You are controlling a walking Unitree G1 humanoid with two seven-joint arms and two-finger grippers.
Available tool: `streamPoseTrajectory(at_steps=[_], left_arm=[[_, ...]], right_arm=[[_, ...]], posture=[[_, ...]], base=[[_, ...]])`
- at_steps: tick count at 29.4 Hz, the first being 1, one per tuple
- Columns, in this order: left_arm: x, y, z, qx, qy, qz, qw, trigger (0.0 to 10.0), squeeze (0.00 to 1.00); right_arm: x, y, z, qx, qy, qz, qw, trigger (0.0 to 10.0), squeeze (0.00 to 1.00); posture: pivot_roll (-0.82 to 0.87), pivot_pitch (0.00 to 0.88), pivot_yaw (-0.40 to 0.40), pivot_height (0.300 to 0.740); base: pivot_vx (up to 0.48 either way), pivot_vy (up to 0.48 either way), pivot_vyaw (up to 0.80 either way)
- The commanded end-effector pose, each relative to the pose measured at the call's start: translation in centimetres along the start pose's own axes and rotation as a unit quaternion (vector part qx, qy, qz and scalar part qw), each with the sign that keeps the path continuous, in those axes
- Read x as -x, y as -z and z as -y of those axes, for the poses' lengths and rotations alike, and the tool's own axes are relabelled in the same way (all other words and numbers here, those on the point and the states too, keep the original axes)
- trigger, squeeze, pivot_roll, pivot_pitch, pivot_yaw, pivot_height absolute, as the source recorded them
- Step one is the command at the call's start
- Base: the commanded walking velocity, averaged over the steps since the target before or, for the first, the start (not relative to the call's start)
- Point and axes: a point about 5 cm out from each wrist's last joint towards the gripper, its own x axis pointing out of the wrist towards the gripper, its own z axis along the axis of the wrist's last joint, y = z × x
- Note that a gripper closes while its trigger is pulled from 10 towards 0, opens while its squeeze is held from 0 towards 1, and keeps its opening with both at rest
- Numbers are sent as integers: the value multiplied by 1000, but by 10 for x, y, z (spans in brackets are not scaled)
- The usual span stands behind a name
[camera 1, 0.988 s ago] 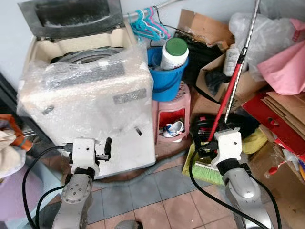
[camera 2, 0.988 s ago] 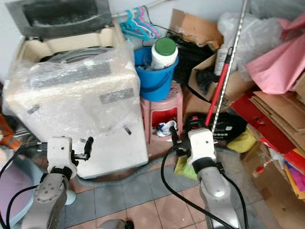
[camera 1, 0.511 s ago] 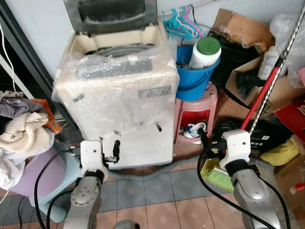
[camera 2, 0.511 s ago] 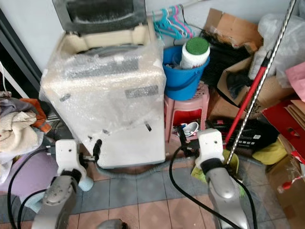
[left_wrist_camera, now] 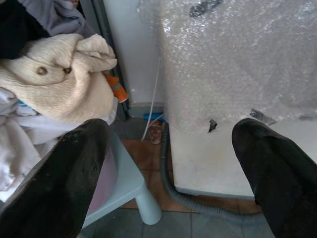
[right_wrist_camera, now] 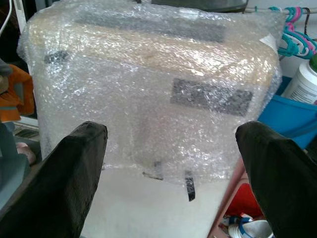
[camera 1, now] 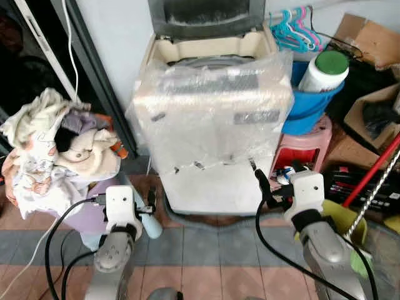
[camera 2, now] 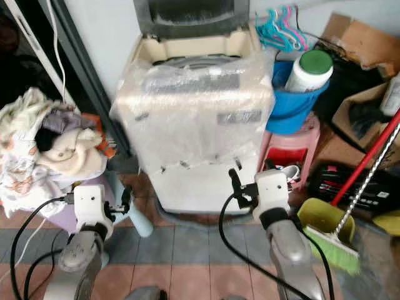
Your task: Clothes washing
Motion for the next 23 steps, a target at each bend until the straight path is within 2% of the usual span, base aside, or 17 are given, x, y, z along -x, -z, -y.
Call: streamPoseTrajectory(at_steps=[1, 12, 14, 20, 23], left_arm=[[-2, -4, -8, -8, -15, 7, 1000, 10000, 0], [-10, -7, -13, 0, -35, 11, 999, 10000, 0], [-9, -11, -13, -14, -38, 32, 999, 10000, 0], [-7, -9, -12, 1, -29, 30, 999, 10000, 0], [-6, -8, -12, 3, -28, 29, 999, 10000, 0]], right_arm=[[-5, -6, -8, -7, -17, 13, 1000, 10000, 0], [-17, -13, -5, -6, -20, 32, 999, 10000, 0], [-18, -13, -4, -9, -22, 32, 999, 10000, 0], [-16, -13, -6, -12, -26, 30, 999, 10000, 0], [-16, -12, -7, -10, -29, 29, 999, 10000, 0]], posture=[[-69, 0, 62, 740], [-74, 0, 71, 740], [-72, 0, 66, 740], [-74, 0, 62, 740], [-76, 0, 59, 740]], base=[[0, 480, 800], [0, 480, 800], [0, 0, 400], [0, 0, 0], [270, 0, 0]])
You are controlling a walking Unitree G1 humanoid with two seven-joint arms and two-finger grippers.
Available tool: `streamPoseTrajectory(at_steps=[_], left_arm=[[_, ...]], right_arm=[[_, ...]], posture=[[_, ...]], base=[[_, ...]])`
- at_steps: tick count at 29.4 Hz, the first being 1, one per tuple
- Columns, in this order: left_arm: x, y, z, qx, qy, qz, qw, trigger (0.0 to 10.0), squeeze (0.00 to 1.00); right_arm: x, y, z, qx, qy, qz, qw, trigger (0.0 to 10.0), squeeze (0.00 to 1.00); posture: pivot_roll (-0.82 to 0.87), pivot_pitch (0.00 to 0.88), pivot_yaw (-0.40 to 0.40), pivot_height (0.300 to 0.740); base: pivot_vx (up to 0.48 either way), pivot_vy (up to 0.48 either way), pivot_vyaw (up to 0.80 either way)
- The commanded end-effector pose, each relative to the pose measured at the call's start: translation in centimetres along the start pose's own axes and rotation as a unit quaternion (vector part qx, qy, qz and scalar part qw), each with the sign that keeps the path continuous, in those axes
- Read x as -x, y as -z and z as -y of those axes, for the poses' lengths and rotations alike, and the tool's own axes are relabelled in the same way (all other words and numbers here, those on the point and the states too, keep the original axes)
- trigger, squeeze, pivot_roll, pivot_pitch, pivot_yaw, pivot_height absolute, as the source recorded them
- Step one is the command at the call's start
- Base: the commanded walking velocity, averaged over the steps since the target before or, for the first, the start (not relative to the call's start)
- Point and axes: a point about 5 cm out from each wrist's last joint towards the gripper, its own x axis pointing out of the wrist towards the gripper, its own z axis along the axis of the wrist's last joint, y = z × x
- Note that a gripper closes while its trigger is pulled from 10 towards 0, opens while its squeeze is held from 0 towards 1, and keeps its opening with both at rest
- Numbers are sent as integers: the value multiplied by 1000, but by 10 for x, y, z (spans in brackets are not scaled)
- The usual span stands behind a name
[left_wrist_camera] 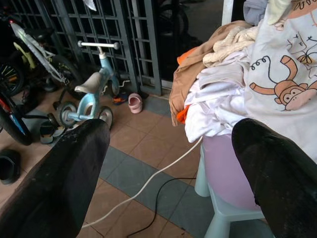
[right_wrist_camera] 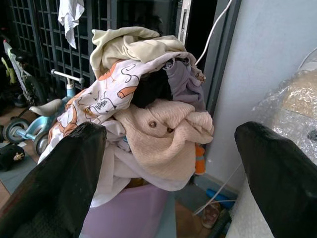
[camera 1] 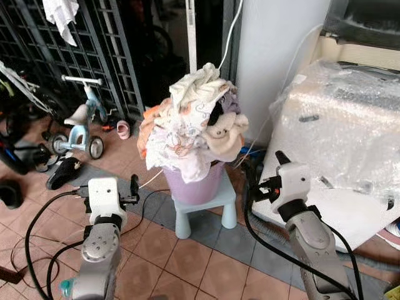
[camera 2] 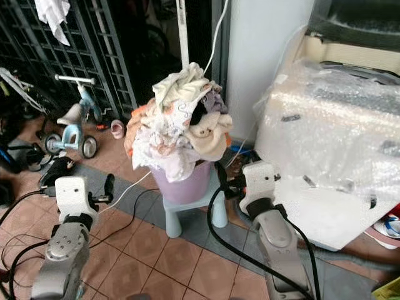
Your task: Clothes washing
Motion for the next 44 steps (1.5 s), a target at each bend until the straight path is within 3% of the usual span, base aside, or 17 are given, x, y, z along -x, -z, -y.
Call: streamPoseTrajectory(at_steps=[1, 11, 14, 19, 32, 44], left_arm=[[-2, -4, 6, 4, 11, 9, 1000, 10000, 0], [-2, -2, 7, 2, 7, 10, 1000, 10000, 0], [-2, -1, 7, 0, 6, 8, 1000, 10000, 0], [-2, -2, 6, 0, 5, 8, 1000, 10000, 0], [-4, -2, 6, 1, 2, 8, 1000, 10000, 0], [-4, 0, 9, 2, 6, 5, 1000, 10000, 0]], right_arm=[[1, -3, 4, 6, 5, 3, 1000, 10000, 0], [-1, -3, 4, 19, -10, 6, 1000, 10000, 0], [-2, -6, 1, 42, -34, 14, 998, 10000, 0], [-5, -7, -1, 32, -37, 16, 999, 10000, 0], [-27, -19, -8, 70, -84, 50, 993, 10000, 0], [-37, -26, -3, 88, -40, 69, 993, 10000, 0]], posture=[[-77, 0, 58, 740], [-75, 0, 53, 740], [-68, 0, 45, 740], [-61, 0, 43, 740], [-59, 0, 57, 740], [-58, 0, 53, 740]], base=[[281, 0, 0], [294, 0, 0], [285, 0, 800], [282, 0, 800], [341, 0, 798], [448, 0, 33]])
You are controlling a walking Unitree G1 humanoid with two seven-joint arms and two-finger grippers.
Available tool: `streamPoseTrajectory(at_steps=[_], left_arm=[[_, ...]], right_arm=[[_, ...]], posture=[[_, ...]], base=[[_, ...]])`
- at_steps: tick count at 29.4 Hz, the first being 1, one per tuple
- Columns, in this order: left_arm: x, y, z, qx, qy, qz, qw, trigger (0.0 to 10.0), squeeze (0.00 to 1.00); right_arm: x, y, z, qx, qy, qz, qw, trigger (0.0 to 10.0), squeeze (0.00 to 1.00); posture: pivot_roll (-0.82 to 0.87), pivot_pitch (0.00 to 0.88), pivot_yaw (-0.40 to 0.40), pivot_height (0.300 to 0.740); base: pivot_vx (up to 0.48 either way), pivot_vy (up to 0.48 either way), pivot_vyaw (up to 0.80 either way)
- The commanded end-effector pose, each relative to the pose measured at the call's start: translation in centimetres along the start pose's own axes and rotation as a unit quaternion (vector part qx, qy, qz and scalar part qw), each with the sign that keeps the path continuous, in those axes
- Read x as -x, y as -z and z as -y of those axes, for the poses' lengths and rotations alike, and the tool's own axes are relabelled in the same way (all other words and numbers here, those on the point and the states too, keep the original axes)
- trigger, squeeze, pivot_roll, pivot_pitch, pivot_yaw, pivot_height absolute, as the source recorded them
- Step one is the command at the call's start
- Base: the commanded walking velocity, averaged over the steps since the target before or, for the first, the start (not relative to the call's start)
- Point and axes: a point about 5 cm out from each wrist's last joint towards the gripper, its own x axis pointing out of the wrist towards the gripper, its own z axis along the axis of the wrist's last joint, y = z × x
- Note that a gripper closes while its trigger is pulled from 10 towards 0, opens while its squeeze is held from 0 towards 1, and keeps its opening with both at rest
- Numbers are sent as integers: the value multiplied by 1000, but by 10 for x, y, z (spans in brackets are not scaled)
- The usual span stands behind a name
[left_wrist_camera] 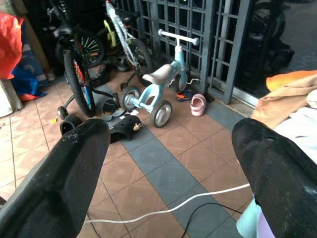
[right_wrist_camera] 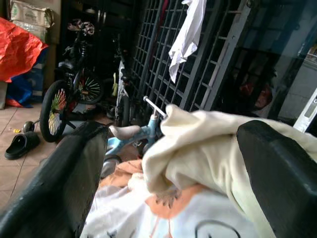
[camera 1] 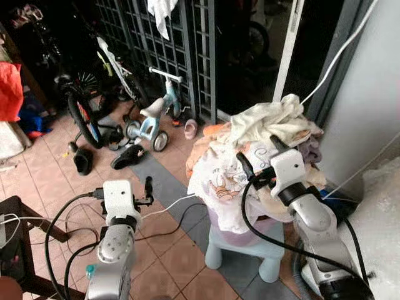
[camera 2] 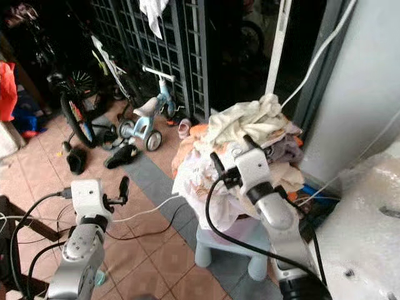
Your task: Clothes washing
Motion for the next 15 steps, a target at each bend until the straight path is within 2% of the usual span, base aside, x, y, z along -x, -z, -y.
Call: streamPoseTrajectory(at_steps=[1, 5, 7, 9, 10, 11, 12, 15], left_arm=[[-2, -3, -4, -9, -4, 5, 1000, 10000, 0], [-2, -1, -3, -7, -3, 0, 1000, 10000, 0], [-1, 0, 0, -2, 0, -2, 1000, 10000, 0], [-1, 0, 1, 1, 3, -3, 1000, 10000, 0], [-1, 0, 2, -2, 7, -2, 1000, 10000, 0], [0, 0, 3, -4, 8, -3, 1000, 10000, 0], [0, 0, 3, -4, 9, -3, 1000, 10000, 0], [0, 0, 3, -2, 10, -4, 1000, 10000, 0]], right_arm=[[-7, -6, 1, 8, 12, 14, 1000, 10000, 0], [-13, -6, 9, 24, 38, 8, 999, 10000, 0], [-18, -2, 18, 41, 68, -19, 997, 10000, 0], [-19, -2, 20, 43, 75, -25, 996, 10000, 0], [-20, 2, 24, 50, 85, -46, 994, 8824, 0], [-20, 5, 25, 51, 86, -58, 993, 3412, 0], [-19, 8, 24, 46, 83, -69, 993, 0, 0], [-15, 22, 20, 40, 64, -109, 991, 0, 0]], posture=[[-58, 0, 53, 740], [-59, 0, 50, 740], [-55, 0, 44, 740], [-55, 0, 44, 740], [-52, 0, 42, 740], [-51, 0, 41, 740], [-51, 0, 41, 740], [-49, 0, 36, 740]], base=[[472, 0, 0], [447, 0, 0], [0, 0, 0], [0, 0, 0], [0, 0, 0], [0, 0, 0], [0, 0, 0], [0, 0, 0]])
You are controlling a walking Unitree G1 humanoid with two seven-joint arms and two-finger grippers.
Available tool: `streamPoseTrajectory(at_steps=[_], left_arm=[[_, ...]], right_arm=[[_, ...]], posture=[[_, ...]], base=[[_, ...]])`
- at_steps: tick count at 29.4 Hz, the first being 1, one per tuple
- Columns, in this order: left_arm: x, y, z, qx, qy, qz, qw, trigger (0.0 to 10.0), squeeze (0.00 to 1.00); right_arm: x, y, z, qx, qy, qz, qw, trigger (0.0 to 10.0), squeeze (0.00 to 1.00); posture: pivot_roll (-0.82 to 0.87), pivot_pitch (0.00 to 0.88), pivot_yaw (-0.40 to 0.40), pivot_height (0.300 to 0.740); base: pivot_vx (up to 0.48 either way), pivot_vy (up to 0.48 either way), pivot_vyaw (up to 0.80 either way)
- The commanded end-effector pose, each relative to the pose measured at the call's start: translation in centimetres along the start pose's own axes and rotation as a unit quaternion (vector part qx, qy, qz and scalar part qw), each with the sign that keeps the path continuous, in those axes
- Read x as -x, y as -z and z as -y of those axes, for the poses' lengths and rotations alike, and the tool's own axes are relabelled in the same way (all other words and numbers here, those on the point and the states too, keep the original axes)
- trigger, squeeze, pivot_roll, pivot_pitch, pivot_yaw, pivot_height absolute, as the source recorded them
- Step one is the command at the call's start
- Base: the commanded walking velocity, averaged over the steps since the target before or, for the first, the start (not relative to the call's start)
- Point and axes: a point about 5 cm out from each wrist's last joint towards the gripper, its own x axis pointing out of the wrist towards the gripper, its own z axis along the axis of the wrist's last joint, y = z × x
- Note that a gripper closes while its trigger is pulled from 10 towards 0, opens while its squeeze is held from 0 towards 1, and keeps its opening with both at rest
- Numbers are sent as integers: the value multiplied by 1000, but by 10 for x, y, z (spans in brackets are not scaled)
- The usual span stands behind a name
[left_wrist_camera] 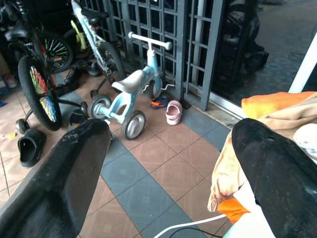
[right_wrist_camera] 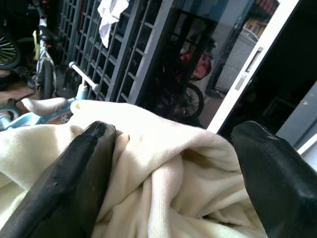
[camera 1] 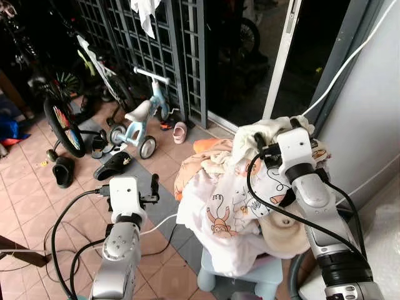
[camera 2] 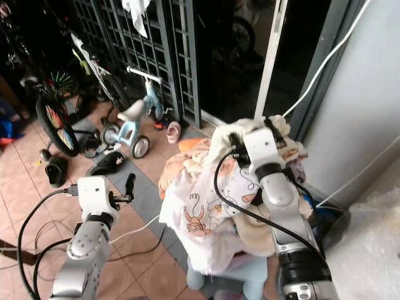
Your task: Clothes washing
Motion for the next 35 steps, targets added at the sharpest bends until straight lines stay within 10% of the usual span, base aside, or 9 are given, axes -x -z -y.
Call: streamPoseTrajectory(at_steps=[1, 26, 35], left_arm=[[2, 3, -5, -3, -6, -9, 1000, 10000, 0], [2, 6, -3, -8, 6, -22, 1000, 10000, 0], [1, 7, -3, -23, -6, -24, 999, 10000, 0]], right_arm=[[6, 18, -11, -6, -25, -47, 999, 0, 0], [30, 60, -18, -128, -23, -202, 971, 0, 0], [24, 8, 2, -218, 31, -18, 975, 0, 0]], posture=[[-49, 0, 35, 740], [-55, 0, 43, 740], [-58, 0, 39, 740]], base=[[0, 0, 0], [0, 0, 0], [0, 0, 0]])
